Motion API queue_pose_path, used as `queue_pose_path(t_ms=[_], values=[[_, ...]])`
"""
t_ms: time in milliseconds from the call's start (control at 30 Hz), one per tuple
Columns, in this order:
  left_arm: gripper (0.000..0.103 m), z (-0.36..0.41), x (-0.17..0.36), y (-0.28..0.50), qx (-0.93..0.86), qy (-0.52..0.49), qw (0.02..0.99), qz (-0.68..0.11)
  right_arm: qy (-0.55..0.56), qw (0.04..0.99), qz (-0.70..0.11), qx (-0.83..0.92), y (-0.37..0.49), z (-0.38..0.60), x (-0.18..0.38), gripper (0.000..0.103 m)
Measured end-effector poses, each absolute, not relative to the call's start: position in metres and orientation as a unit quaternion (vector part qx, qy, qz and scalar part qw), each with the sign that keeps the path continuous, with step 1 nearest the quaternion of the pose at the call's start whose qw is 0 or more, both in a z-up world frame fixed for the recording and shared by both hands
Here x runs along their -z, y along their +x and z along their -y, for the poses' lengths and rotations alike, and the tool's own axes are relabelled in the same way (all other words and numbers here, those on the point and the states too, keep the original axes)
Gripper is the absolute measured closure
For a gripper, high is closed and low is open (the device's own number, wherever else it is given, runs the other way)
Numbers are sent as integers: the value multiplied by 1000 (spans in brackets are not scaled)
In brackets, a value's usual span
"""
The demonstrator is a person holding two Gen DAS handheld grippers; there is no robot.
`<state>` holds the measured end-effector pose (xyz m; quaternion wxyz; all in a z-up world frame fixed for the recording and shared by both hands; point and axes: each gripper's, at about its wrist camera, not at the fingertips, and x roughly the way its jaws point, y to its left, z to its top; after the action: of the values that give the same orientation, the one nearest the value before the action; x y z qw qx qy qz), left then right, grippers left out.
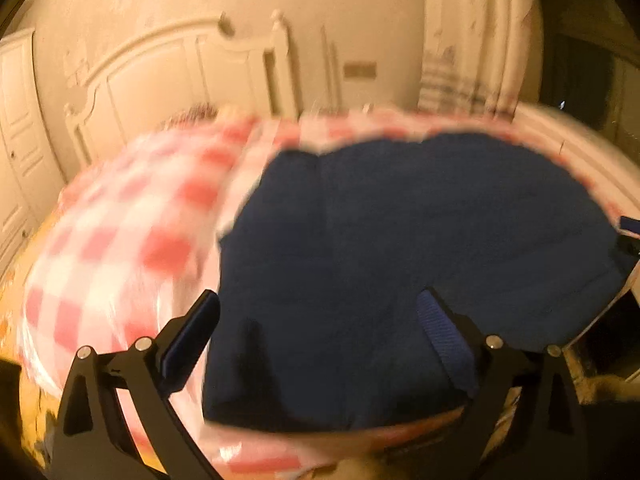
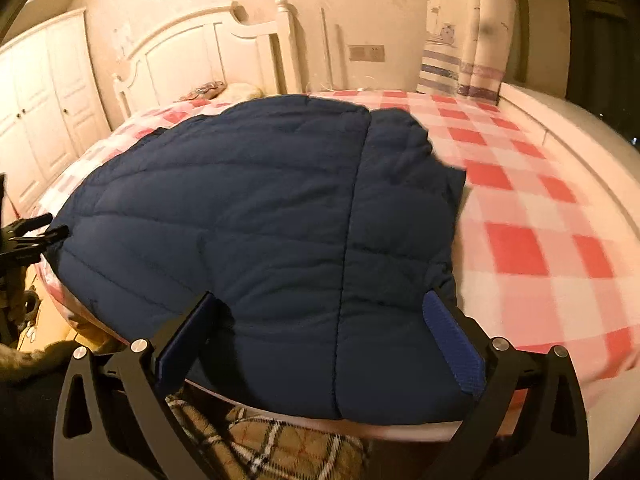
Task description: Fold large clothes
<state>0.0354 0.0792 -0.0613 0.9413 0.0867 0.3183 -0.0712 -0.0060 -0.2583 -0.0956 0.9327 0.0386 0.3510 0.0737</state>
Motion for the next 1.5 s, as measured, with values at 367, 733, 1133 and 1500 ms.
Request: queue_pose_path(t_ms=[367, 733, 1133, 1500], values=[[2, 19, 46, 221, 71, 105, 916, -382, -39, 908, -409, -83, 172, 191, 53, 5], [2, 10, 109, 278, 74, 84, 892, -439, 12, 873, -477, -98, 248, 203, 109, 4], [2, 19, 110, 270, 53, 117, 902, -413, 120, 892, -423, -102, 186, 242, 69, 5], [2, 30, 108, 262, 28, 158, 906, -392, 62, 912, -402, -56, 54, 267, 102, 5]])
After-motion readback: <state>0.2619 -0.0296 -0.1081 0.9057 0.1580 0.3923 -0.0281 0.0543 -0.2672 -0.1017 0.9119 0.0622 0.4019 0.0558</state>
